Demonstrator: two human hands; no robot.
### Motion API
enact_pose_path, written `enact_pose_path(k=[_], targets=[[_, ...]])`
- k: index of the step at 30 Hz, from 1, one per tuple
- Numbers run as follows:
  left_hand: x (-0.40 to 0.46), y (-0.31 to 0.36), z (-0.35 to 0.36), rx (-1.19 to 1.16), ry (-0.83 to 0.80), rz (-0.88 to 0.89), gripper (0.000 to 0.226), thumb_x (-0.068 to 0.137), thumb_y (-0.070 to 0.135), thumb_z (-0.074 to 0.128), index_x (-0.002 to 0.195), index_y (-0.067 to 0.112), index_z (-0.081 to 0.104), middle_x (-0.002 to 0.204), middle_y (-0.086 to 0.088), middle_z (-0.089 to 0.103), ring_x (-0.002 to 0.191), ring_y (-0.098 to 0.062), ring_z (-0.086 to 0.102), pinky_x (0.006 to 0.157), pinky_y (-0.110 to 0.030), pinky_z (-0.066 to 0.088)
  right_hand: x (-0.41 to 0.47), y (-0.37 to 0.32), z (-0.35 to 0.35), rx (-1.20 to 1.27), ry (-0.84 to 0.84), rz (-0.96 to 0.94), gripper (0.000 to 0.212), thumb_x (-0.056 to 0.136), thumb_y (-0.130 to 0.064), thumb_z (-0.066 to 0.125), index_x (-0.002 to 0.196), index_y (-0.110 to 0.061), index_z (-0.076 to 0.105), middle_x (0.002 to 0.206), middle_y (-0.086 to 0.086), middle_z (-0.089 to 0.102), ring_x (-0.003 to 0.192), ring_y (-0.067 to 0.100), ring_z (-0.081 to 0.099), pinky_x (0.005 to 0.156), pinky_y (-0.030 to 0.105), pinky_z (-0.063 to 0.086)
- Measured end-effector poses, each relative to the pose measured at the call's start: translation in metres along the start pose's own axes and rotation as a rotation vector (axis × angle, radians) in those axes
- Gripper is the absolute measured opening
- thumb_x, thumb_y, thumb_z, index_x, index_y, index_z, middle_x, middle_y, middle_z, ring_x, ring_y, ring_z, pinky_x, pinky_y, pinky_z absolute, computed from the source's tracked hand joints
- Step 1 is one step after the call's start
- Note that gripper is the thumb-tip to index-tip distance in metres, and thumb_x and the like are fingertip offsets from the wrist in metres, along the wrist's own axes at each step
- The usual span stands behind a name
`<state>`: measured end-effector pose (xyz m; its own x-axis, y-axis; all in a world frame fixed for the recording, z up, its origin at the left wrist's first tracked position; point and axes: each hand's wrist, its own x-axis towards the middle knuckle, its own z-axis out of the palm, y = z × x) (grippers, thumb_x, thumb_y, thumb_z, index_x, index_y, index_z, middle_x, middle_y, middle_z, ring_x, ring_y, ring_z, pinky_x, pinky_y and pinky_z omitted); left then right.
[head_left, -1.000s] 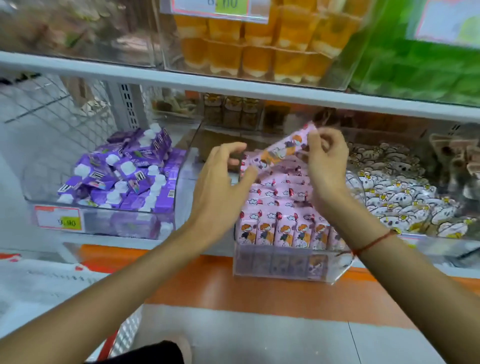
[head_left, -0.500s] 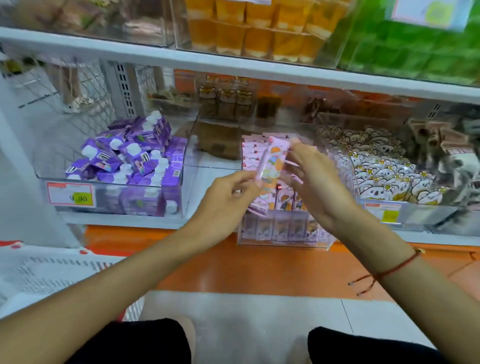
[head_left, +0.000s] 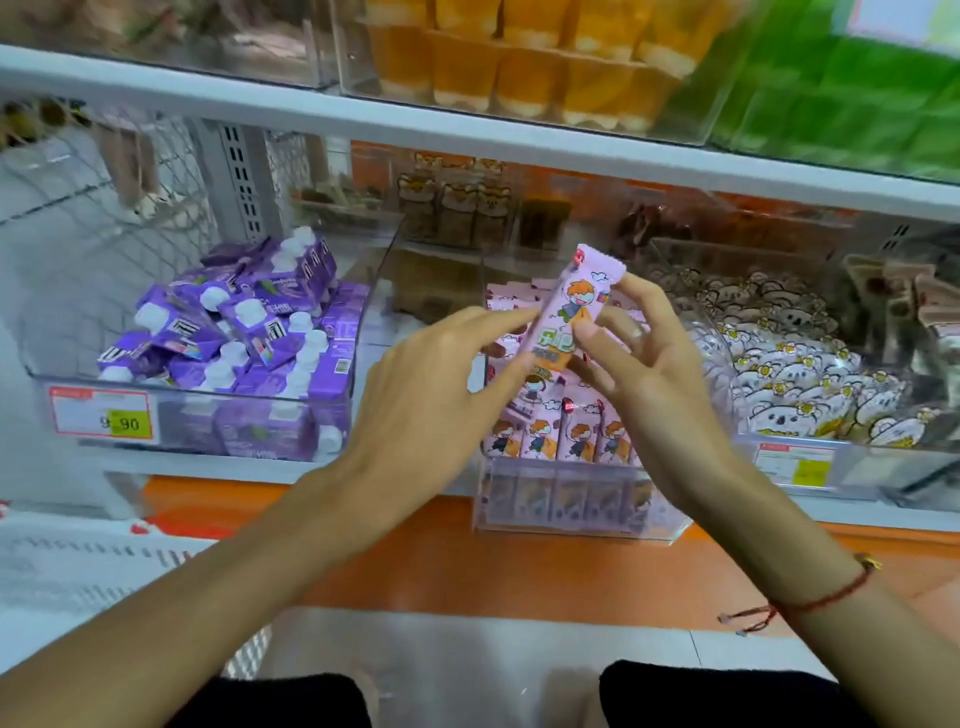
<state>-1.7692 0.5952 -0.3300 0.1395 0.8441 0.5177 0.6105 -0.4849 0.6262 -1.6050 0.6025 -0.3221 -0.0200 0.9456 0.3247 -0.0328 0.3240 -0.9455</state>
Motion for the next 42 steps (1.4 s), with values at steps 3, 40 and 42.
enact_pose_path(k=[3,40,42], targets=[[0.003,0.000,0.003,-0.107,0.030,-0.005,0.038,0.084,0.039,0.068,0.122,0.039,0.059,0.108,0.022,0.060,0.092,-0.002,0.060,0.072,-0.038,0.054,0.005,0.004,0.005,0.012,0.057,-0.010,0.037,0.091,-0.012,0.061,0.125,-0.023,0.048,0.107,-0.001,0.066,0.096,0.008,0.067,0.090,0.030,0.054],[-0.009,0.014,-0.009,-0.696,-0.282,-0.336,0.020,0.094,0.029,0.056,0.109,0.028,0.070,0.102,0.003,0.074,0.092,-0.007,0.068,0.067,-0.014,0.054,-0.017,-0.006,0.006,-0.024,-0.022,0.152,0.026,0.094,-0.031,0.057,0.118,-0.021,0.058,0.100,0.007,0.071,0.080,0.018,0.063,0.063,0.017,0.052],[-0.007,0.011,-0.014,-0.653,-0.237,-0.211,0.025,0.094,0.019,0.057,0.115,0.028,0.065,0.108,-0.001,0.071,0.098,-0.008,0.065,0.078,-0.017,0.054,-0.018,-0.007,0.009,-0.039,-0.047,0.046,0.029,0.095,-0.025,0.055,0.124,-0.022,0.054,0.098,-0.005,0.071,0.089,0.011,0.067,0.075,0.018,0.053]])
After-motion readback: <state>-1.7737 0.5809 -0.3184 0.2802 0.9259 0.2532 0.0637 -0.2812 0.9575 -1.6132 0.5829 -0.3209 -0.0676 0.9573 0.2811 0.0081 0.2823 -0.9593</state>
